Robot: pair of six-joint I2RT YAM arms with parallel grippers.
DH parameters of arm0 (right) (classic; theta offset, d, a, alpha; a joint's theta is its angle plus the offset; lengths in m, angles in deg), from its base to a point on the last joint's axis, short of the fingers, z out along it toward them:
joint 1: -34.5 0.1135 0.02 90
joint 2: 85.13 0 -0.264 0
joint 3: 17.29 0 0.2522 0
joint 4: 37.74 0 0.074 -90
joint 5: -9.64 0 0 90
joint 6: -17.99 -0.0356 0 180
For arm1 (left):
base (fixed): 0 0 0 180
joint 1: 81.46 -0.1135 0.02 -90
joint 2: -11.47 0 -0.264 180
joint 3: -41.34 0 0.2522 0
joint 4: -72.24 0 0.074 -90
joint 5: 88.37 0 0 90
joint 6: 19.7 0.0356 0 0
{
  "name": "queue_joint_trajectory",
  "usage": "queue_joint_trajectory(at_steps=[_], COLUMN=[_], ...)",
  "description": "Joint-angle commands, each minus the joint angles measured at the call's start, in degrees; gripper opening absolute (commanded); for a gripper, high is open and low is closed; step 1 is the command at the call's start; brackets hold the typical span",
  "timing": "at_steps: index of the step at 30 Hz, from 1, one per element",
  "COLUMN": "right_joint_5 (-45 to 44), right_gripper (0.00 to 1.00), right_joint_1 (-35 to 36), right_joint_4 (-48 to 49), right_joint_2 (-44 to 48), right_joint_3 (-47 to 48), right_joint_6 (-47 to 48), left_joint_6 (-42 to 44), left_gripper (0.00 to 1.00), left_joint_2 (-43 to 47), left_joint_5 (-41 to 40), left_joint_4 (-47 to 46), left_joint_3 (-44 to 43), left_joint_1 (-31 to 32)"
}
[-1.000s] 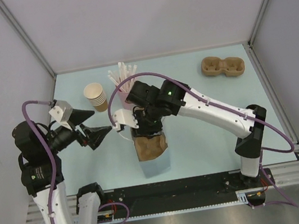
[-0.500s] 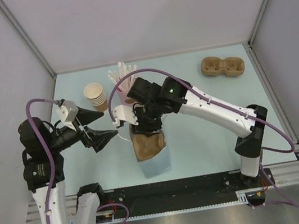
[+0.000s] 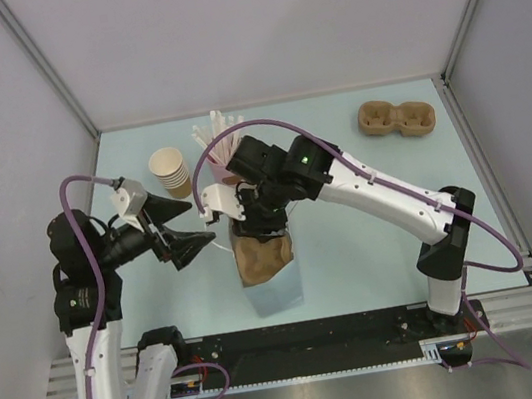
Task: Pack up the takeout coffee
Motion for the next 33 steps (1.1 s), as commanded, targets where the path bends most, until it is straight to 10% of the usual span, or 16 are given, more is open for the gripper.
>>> queue_joint_trajectory(at_steps=[1, 12, 33], right_joint_5=[0.6, 0.3, -10.2], right_gripper=[0.22, 0.22, 0.2], right_joint_1=[0.3, 0.7, 6.9], right_joint_4=[1.2, 0.9, 8.3], right_joint_2=[-0.7, -1.8, 4.0], right_joint_3=[2.5, 2.1, -4.6], right_joint_6=[-1.0, -0.9, 7.6], left_joint_6=[-2.7, -1.0, -1.0], left_gripper=[0.99, 0.31, 0.33], left_joint_2=[-1.7, 0.5, 3.5], left_joint_5=[-0.1, -5.9, -9.8], left_joint_4=[-4.4, -3.3, -3.4], left_joint_3=[-0.8, 0.2, 1.8], left_joint_1=[0.8, 1.1, 1.0])
